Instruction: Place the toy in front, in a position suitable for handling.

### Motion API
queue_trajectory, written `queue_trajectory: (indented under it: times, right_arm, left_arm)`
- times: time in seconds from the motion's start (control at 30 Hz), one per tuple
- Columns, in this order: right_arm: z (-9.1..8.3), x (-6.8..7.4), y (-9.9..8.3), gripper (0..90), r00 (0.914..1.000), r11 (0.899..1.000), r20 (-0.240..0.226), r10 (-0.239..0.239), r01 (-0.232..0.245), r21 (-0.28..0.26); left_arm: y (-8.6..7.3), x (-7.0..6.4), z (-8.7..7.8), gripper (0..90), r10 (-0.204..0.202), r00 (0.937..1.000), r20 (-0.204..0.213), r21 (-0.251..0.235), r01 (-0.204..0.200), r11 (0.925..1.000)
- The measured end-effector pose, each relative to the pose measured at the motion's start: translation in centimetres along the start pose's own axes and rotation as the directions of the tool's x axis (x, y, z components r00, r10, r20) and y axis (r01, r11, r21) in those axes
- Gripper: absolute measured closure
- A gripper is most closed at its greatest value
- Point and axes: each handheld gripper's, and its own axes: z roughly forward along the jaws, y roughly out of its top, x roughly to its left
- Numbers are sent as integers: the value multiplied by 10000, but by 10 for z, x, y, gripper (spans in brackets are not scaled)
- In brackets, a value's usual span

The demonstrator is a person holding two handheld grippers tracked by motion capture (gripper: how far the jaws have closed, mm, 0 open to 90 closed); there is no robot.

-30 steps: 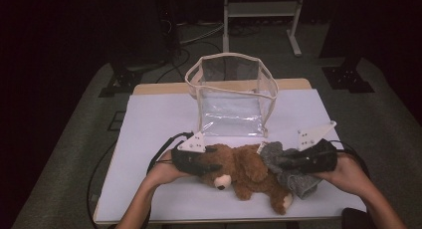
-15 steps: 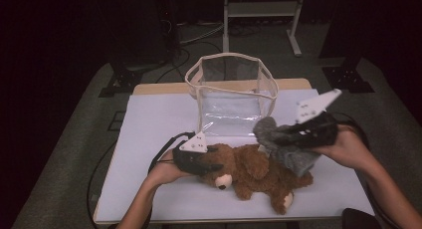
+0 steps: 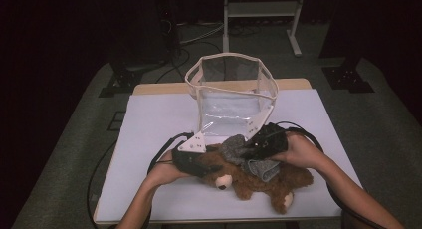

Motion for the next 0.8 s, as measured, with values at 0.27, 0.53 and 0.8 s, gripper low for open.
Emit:
queue_trajectory:
  times: [0.27,0.53,0.8]
  right_arm:
    - [-6,-4,-12,780,9988,9983,-165,462,-468,-345]
    - [3,-1,43,779,9972,9958,65,-747,750,-531]
    - [18,-14,13,782,9998,10000,-175,-91,91,-18]
  left_arm:
    - [-9,7,-5,478,-372,9993,26,-92,372,9993]
    - [-11,5,-3,533,-171,9999,16,-50,171,9998]
    - [-15,12,-11,415,-627,9980,-82,-320,624,9975]
